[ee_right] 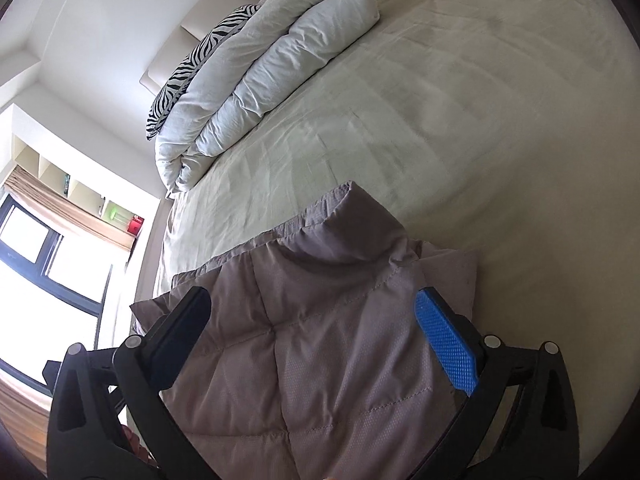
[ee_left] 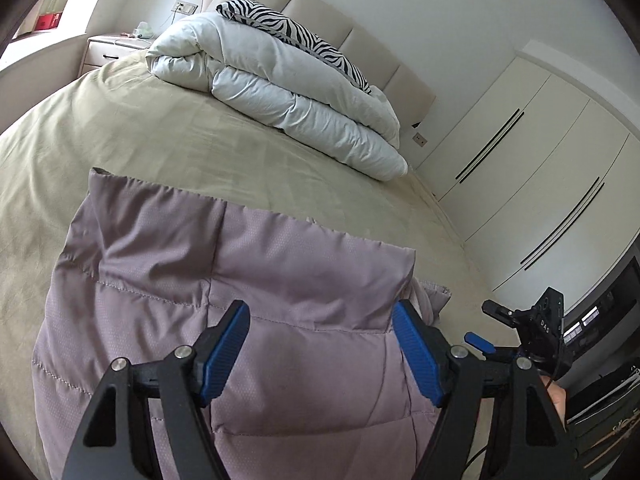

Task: Fold large clothes

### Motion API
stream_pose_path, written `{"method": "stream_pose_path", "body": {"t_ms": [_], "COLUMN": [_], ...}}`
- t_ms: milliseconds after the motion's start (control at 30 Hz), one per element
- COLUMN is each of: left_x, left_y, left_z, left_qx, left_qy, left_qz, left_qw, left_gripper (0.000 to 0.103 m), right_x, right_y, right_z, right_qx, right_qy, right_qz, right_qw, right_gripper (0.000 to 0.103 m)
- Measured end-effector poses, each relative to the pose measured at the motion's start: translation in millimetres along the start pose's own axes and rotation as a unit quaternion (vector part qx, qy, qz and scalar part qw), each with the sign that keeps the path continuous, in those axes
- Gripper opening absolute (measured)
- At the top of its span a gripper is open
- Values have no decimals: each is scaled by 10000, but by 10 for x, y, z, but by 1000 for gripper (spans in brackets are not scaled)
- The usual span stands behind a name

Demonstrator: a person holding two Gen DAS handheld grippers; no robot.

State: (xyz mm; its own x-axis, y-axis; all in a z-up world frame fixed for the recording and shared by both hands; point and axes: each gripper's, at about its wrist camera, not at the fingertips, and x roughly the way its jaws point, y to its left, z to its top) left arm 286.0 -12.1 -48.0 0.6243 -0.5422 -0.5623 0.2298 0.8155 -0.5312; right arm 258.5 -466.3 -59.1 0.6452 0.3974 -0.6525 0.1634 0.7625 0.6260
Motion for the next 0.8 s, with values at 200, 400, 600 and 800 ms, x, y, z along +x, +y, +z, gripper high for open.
{"method": "stream_pose_path", "body": {"t_ms": [200,400,600,800], "left_x": [237,452,719,1029], "left_y": [70,236,274,324], "left_z": [15,24,85,193], "left_qx": [272,402,688,839], "left_qy": [73,260,437,754], "left_qz": [678,1099,1461,1743], "left_qw": [9973,9928,9859,9782], "left_gripper": [76,76,76,77], "right_x": [55,695,1113,1374], "right_y": [973,1479,1449,1329], "right_z": [-558,-963,-850,-609], "right_qx": [-1443,-2164,-2037,-1841], "right_qy": [545,950,1050,1205], "right_qz": [-31,-618,-969,-1193], "right_qw": [9880,9697,9685,9682], "right_gripper": [62,42,39,33]}}
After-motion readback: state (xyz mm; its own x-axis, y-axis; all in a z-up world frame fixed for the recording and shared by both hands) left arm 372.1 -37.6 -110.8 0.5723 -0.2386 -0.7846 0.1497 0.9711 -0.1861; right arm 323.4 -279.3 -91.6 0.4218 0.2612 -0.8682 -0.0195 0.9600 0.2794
